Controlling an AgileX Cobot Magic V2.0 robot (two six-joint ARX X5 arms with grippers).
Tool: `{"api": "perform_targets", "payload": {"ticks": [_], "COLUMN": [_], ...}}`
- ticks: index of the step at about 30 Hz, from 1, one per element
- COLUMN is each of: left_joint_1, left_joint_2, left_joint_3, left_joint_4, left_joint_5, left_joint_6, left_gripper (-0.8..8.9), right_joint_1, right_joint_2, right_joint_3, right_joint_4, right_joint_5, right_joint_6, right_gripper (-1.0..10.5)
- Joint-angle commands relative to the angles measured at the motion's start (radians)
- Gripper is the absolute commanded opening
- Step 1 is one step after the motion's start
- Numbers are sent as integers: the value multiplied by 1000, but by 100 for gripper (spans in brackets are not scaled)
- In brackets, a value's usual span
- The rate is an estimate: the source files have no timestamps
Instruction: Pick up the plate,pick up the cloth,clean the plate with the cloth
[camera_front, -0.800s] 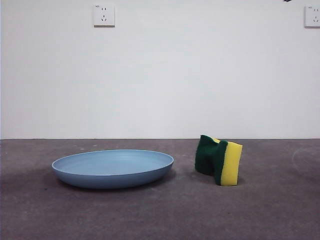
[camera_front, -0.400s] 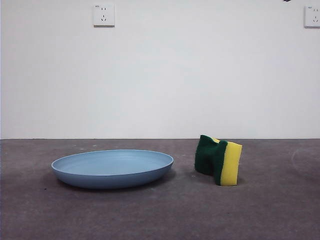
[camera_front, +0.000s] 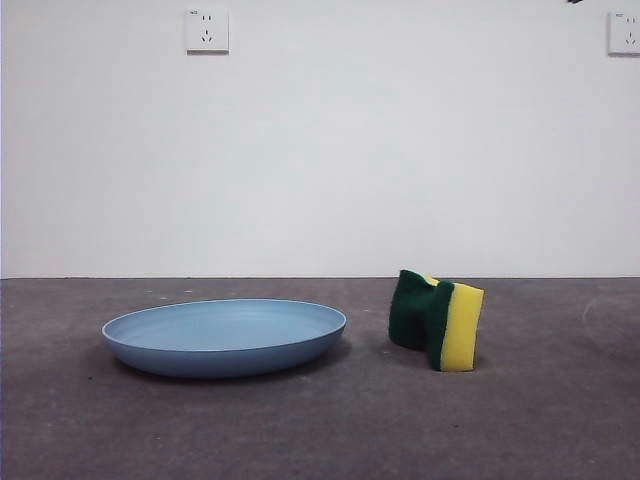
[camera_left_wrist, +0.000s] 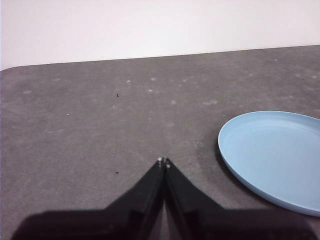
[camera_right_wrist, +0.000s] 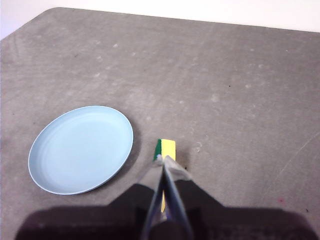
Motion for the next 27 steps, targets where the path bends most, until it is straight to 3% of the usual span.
{"api": "perform_targets", "payload": {"ticks": [1,27], "left_joint_1": [10,11], "left_joint_2": [-32,-37], "left_joint_3": [-26,-28], "left_joint_4": [0,-37], "left_joint_5": [0,-2], "left_joint_6": [10,16], "left_gripper": [-3,-3], "right_joint_1": [0,0], "right_joint_2": [-1,-1], "right_joint_3": [-8,-8], "right_joint_4": [5,5], "right_joint_5": [3,3], "right_joint_6": [9,9], "right_gripper": [1,1]}}
